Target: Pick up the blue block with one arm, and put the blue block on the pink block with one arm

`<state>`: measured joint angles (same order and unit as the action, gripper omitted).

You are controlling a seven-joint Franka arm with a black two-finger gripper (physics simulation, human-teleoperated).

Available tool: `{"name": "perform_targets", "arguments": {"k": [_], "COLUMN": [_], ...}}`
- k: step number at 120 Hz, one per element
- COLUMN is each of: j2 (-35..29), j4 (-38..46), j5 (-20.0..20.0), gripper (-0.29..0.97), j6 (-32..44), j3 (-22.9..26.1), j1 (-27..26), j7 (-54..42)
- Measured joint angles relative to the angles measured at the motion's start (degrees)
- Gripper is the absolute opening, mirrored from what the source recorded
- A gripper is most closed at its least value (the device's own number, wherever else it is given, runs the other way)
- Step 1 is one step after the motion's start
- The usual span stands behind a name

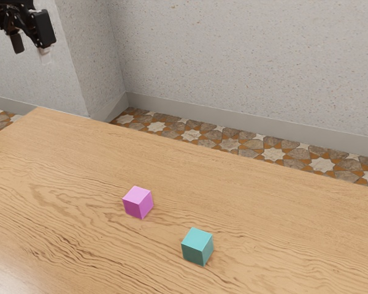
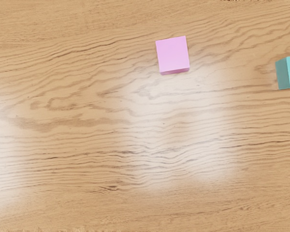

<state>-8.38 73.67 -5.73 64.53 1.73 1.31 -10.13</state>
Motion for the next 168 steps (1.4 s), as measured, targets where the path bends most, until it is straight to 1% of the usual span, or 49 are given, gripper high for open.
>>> {"name": "perform_targets", "arguments": {"k": [12,19,26,33,38,46,54,62,73,85,98,113,126,137,152,168], "j2": [0.16,-0.09,-0.68,-3.72,-3.93,-3.79,-3.69,-2.53,2.2,4.83,5.63,6.21,9.96,11.2,12.83,18.79], "j4": [0.0,-0.22,0.75,9.49,13.4,17.8,20.7,23.67,27.93,33.35,38.77,45.79,47.84,49.21,48.42,45.44], "j5": [1.61,2.47,4.22,4.28,4.05,3.8,3.66,3.57,3.6,3.52,3.65,6.06,7.12,7.62,7.81,7.45], "gripper": [0.68,0.68,0.68,0.68,0.68,0.68,0.68,0.68,0.68,0.68,0.68,0.68,0.68,0.68,0.68,0.68], "j6": [-0.01,-0.41,-0.52,3.08,5.54,9.66,13.63,17.46,22.44,28.19,34.85,42.23,47.0,50.87,54.07,56.46], "j3": [-1.56,-0.28,3.91,11.3,15.47,19.97,22.36,23.13,23.43,24.05,25.62,26.81,27.22,27.06,26.89,26.84], "j1": [0.52,0.98,1.08,0.65,0.2,0.11,0.03,0.08,-0.09,-0.82,-2.06,-3.44,-4.72,-4.85,-2.39,-2.05], "j7": [0.08,0.13,0.2,0.21,0.22,0.24,0.25,0.25,0.44,1.39,2.94,6.33,10.31,13.68,18.21,22.49]}}
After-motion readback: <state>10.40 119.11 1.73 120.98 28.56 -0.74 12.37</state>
